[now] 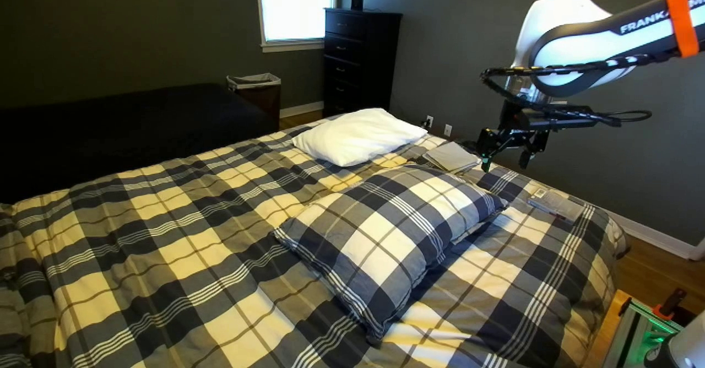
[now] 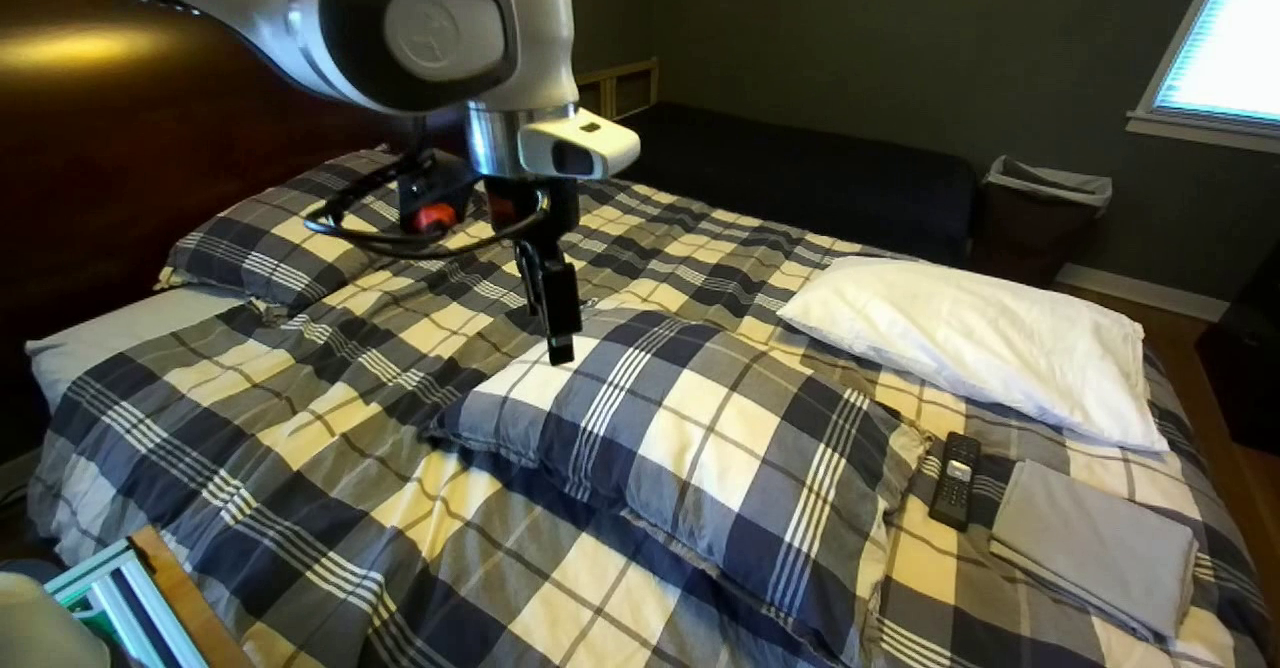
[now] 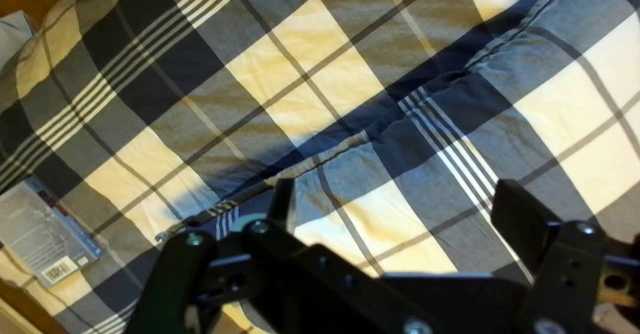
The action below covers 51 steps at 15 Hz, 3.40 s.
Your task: Flip the pillow
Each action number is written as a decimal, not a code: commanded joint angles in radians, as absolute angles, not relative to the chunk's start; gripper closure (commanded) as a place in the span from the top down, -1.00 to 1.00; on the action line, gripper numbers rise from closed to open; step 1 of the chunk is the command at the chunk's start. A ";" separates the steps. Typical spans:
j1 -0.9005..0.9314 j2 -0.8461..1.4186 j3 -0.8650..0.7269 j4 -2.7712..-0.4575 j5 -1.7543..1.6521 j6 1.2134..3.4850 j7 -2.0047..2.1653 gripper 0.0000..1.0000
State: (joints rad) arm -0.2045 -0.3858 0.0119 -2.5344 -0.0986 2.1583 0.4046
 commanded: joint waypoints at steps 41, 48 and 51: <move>-0.875 0.740 0.553 -2.353 0.604 3.212 -0.188 1.00; -0.934 0.819 0.580 -2.339 0.433 3.225 -0.092 0.01; -0.957 0.795 0.597 -2.354 0.361 3.215 -0.035 -0.43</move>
